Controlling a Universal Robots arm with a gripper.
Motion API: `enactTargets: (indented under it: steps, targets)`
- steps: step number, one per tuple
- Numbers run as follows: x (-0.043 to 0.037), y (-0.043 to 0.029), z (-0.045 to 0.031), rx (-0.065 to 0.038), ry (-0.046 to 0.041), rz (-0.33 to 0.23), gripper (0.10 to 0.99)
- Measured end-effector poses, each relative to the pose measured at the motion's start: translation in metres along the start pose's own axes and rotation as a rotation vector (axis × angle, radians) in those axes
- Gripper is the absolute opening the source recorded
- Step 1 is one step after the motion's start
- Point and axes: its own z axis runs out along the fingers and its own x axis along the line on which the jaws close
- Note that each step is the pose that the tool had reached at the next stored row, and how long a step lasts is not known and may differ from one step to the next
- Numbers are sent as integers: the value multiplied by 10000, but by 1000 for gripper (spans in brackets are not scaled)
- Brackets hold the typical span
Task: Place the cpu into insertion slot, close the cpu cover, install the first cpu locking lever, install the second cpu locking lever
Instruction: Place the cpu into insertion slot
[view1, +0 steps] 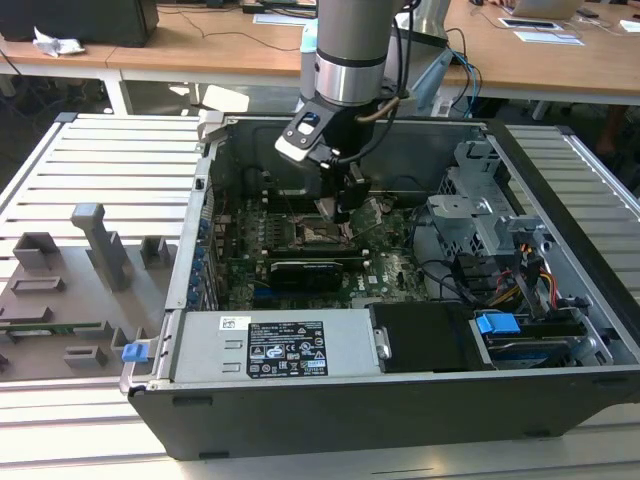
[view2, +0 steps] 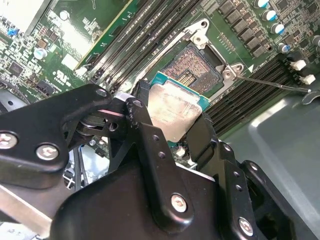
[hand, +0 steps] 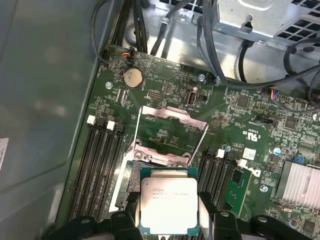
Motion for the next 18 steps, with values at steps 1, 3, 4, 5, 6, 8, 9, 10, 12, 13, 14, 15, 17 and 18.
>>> enactTargets:
  steps: [1, 3, 4, 5, 6, 8, 9, 10, 12, 13, 14, 15, 17, 18]
  targets:
    - [0, 0, 0, 2, -7, 89, 541]
    - [0, 0, 0, 6, -16, 198, 541]
    - [0, 0, 1, 7, -20, 254, 541]
    - [0, 0, 1, 8, -25, 317, 541]
    - [0, 0, 1, 13, -37, 473, 541]
    - [0, 0, 2, 17, -47, 588, 541]
    - [0, 0, 2, 20, -57, 701, 541]
    - [0, 0, 2, 23, -65, 789, 541]
    - [0, 0, 2, 30, -87, 1023, 541]
    - [0, 0, 2, 34, -99, 1130, 541]
    - [0, 0, 3, 37, -108, 1219, 541]
    - [0, 0, 3, 41, -119, 1314, 541]
    - [0, 0, 3, 45, -131, 1438, 541]
    - [0, 0, 3, 48, -139, 1531, 541]
